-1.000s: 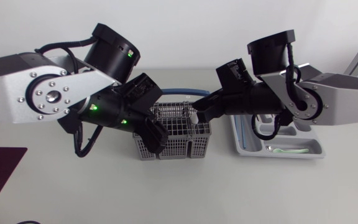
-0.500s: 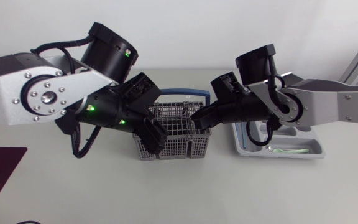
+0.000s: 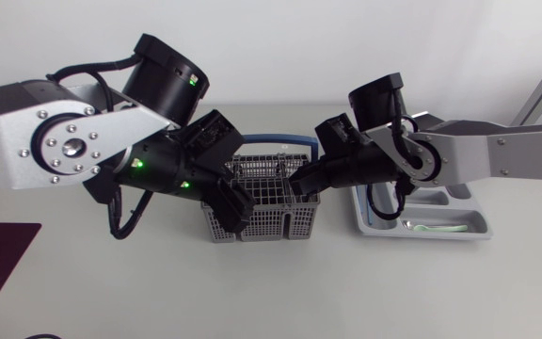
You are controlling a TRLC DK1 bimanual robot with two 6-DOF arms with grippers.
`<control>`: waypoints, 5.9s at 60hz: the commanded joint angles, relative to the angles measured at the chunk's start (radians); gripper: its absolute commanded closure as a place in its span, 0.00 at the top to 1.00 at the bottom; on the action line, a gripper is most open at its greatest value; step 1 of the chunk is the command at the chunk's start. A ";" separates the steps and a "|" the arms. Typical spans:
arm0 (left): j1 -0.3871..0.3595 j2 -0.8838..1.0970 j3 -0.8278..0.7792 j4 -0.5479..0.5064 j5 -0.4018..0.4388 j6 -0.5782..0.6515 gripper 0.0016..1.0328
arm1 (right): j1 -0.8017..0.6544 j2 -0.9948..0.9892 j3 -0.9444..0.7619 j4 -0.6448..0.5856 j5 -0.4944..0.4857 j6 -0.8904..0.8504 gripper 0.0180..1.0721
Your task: Unload the cutlery basket into the drawer organizer.
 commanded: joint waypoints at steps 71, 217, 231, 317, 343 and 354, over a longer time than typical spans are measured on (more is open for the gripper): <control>0.005 -0.023 -0.041 0.011 0.004 0.032 0.92 | -0.030 -0.085 -0.009 0.016 -0.089 0.069 0.06; 0.020 -0.012 -0.035 -0.072 0.002 -0.009 0.92 | -0.256 -0.577 -0.196 -0.350 0.290 -0.354 0.06; 0.020 -0.008 -0.035 -0.088 0.002 -0.015 0.94 | -0.357 -0.447 -0.354 -0.100 0.433 -0.463 0.06; 0.246 -0.183 -0.190 -0.164 0.002 0.063 0.91 | -0.262 -0.527 -0.472 -0.005 0.424 -0.457 0.86; 0.332 -0.066 -0.298 0.038 0.057 0.109 0.23 | -0.032 -0.289 -0.328 0.015 0.226 -0.255 0.05; 0.318 0.054 -0.221 0.069 0.062 0.100 0.23 | -0.012 -0.132 -0.221 0.024 0.170 -0.205 0.05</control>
